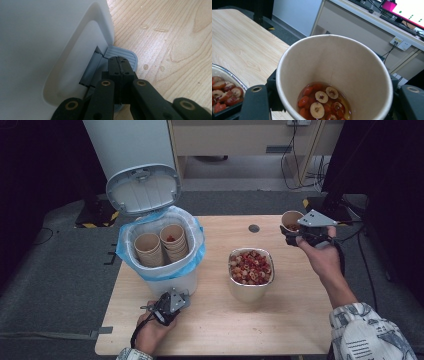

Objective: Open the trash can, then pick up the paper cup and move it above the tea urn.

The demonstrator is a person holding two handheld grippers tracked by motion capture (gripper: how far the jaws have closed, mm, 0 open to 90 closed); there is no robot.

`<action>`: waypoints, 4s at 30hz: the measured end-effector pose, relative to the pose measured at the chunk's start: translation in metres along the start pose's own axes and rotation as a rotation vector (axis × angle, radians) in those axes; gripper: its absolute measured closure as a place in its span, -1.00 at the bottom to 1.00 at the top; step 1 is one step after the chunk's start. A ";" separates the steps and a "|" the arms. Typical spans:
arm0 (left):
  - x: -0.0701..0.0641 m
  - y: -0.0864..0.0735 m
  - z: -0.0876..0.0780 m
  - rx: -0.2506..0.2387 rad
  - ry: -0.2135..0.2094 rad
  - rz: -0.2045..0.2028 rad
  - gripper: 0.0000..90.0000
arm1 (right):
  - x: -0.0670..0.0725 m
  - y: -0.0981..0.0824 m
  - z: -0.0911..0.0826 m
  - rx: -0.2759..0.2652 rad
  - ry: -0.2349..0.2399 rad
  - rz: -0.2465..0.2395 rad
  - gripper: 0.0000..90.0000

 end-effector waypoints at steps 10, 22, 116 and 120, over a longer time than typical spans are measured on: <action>0.000 0.000 0.000 -0.002 -0.003 -0.003 1.00 | 0.011 0.016 0.001 -0.020 0.007 -0.041 -0.32; 0.000 0.001 0.000 -0.006 -0.004 -0.007 1.00 | 0.013 0.025 0.000 -0.032 0.007 -0.057 -0.32; 0.000 0.000 0.000 -0.003 -0.007 -0.008 0.99 | 0.060 0.061 -0.026 -0.101 -0.101 -0.531 -0.28; 0.000 0.000 0.000 -0.003 -0.008 -0.007 0.99 | 0.052 0.060 -0.024 -0.087 -0.113 -0.507 -0.28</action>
Point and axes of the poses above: each handheld gripper's, and its own axes: z roughly forward along the jaws, y roughly out of its top, x roughly to its left, the point moved 10 cm from there along z, roughly forward along the jaws, and after that the axes turned 15 degrees about x, right-handed, at the moved point
